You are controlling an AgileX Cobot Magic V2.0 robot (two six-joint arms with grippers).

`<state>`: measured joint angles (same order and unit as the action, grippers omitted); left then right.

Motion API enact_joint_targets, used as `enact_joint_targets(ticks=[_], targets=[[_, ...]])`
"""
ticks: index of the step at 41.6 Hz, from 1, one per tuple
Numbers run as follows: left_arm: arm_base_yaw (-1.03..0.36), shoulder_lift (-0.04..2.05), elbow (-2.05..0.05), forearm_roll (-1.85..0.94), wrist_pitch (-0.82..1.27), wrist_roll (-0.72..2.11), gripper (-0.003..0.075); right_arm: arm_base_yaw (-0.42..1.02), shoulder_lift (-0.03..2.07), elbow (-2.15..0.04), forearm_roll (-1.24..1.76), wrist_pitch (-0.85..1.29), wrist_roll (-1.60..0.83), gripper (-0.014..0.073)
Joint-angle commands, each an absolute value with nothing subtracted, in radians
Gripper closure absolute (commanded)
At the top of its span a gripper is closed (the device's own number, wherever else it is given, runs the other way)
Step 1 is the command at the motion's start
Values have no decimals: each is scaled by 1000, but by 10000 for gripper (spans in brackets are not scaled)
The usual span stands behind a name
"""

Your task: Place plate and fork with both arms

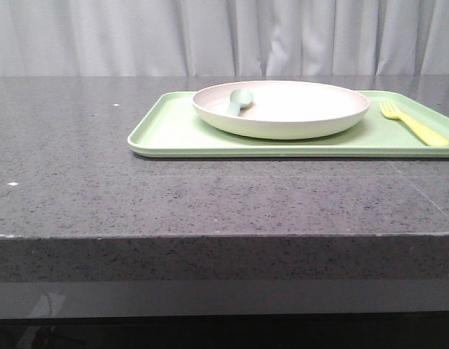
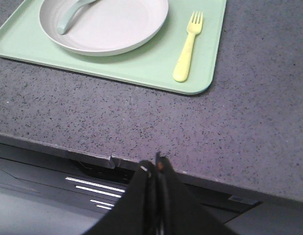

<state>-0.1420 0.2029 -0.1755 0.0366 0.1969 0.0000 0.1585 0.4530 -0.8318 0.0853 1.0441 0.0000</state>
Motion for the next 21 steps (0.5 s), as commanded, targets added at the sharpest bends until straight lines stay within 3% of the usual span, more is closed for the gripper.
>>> enact_joint_targets(ticks=[1,12,21], targets=[[-106,139,-128,11,24,-6,740,157,459,-854,74,986,-10,662],[-44,-28,12,-14,-34,-6,741,157,459,-854,74,986,-10,662],[-49,-28,10,-14,-20,-6,741,157,459,-854,75,989,-10,662]])
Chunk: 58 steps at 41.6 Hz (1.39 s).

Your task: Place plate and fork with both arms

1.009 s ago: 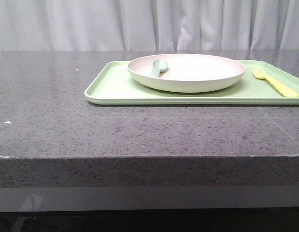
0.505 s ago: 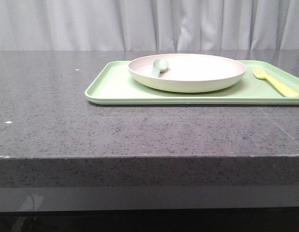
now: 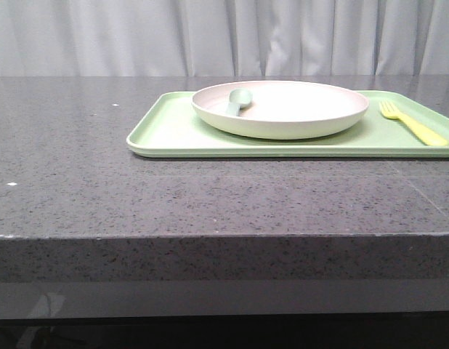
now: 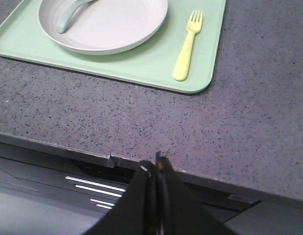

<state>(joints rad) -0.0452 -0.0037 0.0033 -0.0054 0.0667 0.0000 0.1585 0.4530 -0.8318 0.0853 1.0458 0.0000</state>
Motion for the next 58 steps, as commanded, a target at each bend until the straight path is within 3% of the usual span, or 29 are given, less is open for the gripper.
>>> enact_joint_targets(ticks=[1,37,52,58], targets=[[-49,-28,10,-14,-20,-6,741,157,459,-854,75,989,-10,662],[-49,-27,10,-14,-20,-6,741,158,444,-841,66,968,-11,662],[-49,-27,10,-14,-20,-6,741,44,150,-344,49,322,-11,662],[-49,-27,10,-14,-20,-6,741,39,61,-141,51,156,-10,662]])
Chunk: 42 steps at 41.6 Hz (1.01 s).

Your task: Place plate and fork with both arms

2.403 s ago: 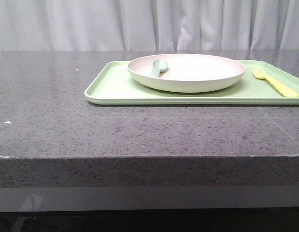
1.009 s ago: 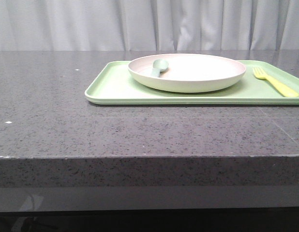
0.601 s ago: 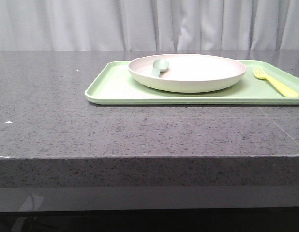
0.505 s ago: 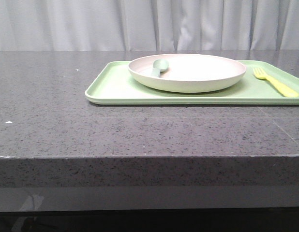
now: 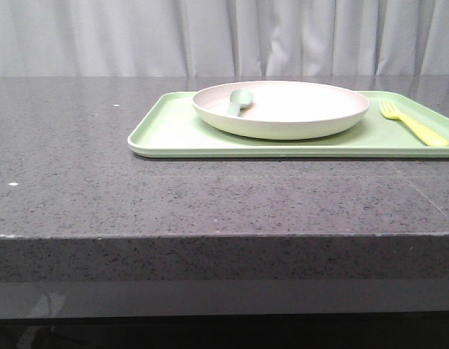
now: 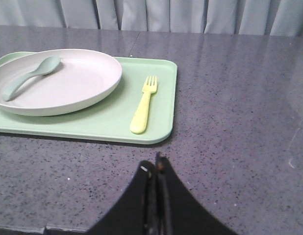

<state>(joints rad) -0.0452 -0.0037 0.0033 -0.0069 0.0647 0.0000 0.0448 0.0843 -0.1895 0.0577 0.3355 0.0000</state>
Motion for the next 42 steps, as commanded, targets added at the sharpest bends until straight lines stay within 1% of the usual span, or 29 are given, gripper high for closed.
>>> enact_joint_targets(ticks=[1,8,10,27,36,42], targets=[[-49,-27,10,-14,-20,-6,741,39,48,-111,51,128,-10,662],[-49,-27,10,-14,-20,-6,741,27,-24,25,51,10,-10,662],[-49,-27,10,-14,-20,-6,741,24,-30,22,51,37,-10,662],[-49,-27,10,-14,-20,-6,741,23,-29,22,51,17,-7,662],[-49,-27,10,-14,-20,-6,741,23,-29,22,-17,-13,95,662],[-49,-27,10,-14,-20,-6,741,23,-29,22,-21,-13,100,662]])
